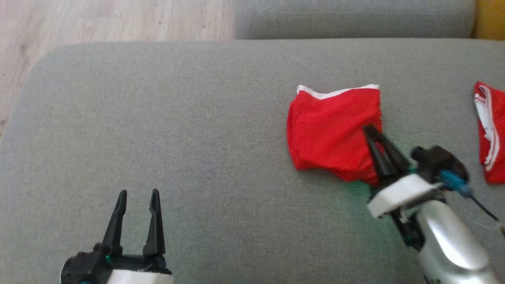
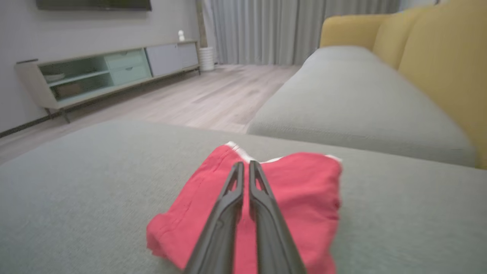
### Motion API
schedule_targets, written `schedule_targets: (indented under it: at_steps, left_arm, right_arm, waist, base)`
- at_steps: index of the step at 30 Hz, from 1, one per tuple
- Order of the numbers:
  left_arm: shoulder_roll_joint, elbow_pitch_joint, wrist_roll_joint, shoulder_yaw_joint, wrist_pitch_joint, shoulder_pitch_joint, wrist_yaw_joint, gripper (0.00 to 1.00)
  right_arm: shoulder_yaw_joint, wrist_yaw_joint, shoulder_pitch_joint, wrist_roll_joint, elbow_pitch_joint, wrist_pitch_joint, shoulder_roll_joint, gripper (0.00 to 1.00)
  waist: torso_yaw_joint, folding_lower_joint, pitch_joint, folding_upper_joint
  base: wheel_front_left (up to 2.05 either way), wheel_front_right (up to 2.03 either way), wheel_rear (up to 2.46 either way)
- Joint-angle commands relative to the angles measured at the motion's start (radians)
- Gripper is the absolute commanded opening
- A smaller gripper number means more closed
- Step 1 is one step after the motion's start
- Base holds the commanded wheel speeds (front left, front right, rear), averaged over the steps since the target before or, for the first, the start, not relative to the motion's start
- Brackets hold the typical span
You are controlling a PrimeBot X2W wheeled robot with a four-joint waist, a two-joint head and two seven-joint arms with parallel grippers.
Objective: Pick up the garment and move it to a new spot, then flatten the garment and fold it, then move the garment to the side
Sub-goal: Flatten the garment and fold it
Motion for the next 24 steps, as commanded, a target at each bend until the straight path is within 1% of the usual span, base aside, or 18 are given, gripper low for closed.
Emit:
schedule_targets:
  at_steps: [1,2,6,9,16,20,24]
  left_arm:
    - [-0.002,-0.016,0.012,0.040,-0.005,-0.014,-0.001,1.00]
    - [-0.002,-0.010,0.017,0.043,-0.005,-0.015,-0.003,1.00]
    - [-0.001,0.019,0.031,0.055,-0.005,-0.024,-0.009,1.00]
    - [0.006,0.042,0.035,0.058,-0.005,-0.029,-0.012,1.00]
    - [0.021,0.099,0.032,0.055,-0.005,-0.028,-0.016,1.00]
    - [0.032,0.130,0.027,0.046,-0.005,-0.033,-0.017,1.00]
    - [0.037,0.142,0.024,0.042,-0.005,-0.036,-0.017,1.00]
  right_arm:
    - [-0.040,0.007,0.035,-0.022,-0.070,-0.018,-0.003,0.74]
    - [-0.081,0.007,0.058,-0.038,-0.098,-0.020,-0.004,0.99]
    - [-0.217,0.007,0.156,-0.092,-0.191,-0.023,0.016,1.00]
    - [-0.276,0.007,0.220,-0.136,-0.230,-0.025,0.036,1.00]
    - [-0.354,0.007,0.327,-0.191,-0.264,-0.027,0.087,1.00]
    - [-0.380,0.007,0.364,-0.209,-0.290,-0.028,0.116,1.00]
    - [-0.388,0.007,0.376,-0.214,-0.295,-0.028,0.126,1.00]
  waist:
    - [-0.010,0.0001,-0.020,0.0000]
    - [-0.013,0.0001,-0.027,0.0000]
    - [-0.027,0.0001,-0.045,0.0000]
    - [-0.039,0.0001,-0.055,0.0000]
    - [-0.064,0.0001,-0.073,0.0000]
    - [-0.079,0.0001,-0.077,0.0000]
    - [-0.086,0.0001,-0.078,0.0000]
  base:
    - [0.00,0.00,0.00]
    - [0.00,0.00,0.00]
    - [0.00,0.00,0.00]
    - [0.00,0.00,0.00]
    - [0.00,0.00,0.00]
    - [0.00,0.00,0.00]
    - [0.00,0.00,0.00]
